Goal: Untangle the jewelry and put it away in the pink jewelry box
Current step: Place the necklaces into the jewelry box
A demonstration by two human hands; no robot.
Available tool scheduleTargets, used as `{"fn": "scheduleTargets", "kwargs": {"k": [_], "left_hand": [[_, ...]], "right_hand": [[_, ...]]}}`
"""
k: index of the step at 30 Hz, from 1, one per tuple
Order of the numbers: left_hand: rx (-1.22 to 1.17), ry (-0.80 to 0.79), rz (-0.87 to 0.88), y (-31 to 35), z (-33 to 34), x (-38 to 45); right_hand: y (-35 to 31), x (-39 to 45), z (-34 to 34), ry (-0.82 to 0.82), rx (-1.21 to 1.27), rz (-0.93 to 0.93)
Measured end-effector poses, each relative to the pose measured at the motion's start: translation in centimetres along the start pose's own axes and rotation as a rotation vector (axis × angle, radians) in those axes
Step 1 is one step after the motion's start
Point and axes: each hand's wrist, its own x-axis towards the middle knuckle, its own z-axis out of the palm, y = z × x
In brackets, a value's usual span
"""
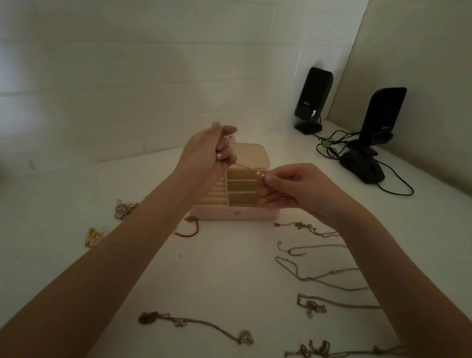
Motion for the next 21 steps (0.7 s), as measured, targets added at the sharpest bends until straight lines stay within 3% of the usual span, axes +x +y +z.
{"fn": "scheduleTargets", "kwargs": {"k": [4, 8, 12, 14, 18, 21], "left_hand": [[0.276, 0.07, 0.076, -0.7, -2.4, -0.1], [0.685, -0.043, 0.182, -1.3, -2.8, -1.1], [0.9, -0.139, 0.303, -1.4, -2.3, -2.2], [1.049, -0.198, 0.319, -1.6, -2.2, -2.5], [1.24, -0.226, 0.368, -2.6, -2.1, -3.0], [1.32, -0.188, 0.439, -3.2, -2.2, -2.8]], "right_hand": [[0.8, -0.2, -1.3, 0.17, 0.071, -0.006], [0.8, 0.2, -1.1, 0.275, 0.205, -0.075], [1.2, 0.3, -0.8, 0.366, 0.247, -0.119], [1.6, 0.2, -0.8, 0.388, 0.131, -0.146], [2.2, 0.3, -0.6, 0.391, -0.367, -0.24], [2.7, 0.4, -0.5, 0.402, -0.517, -0.296]]}}
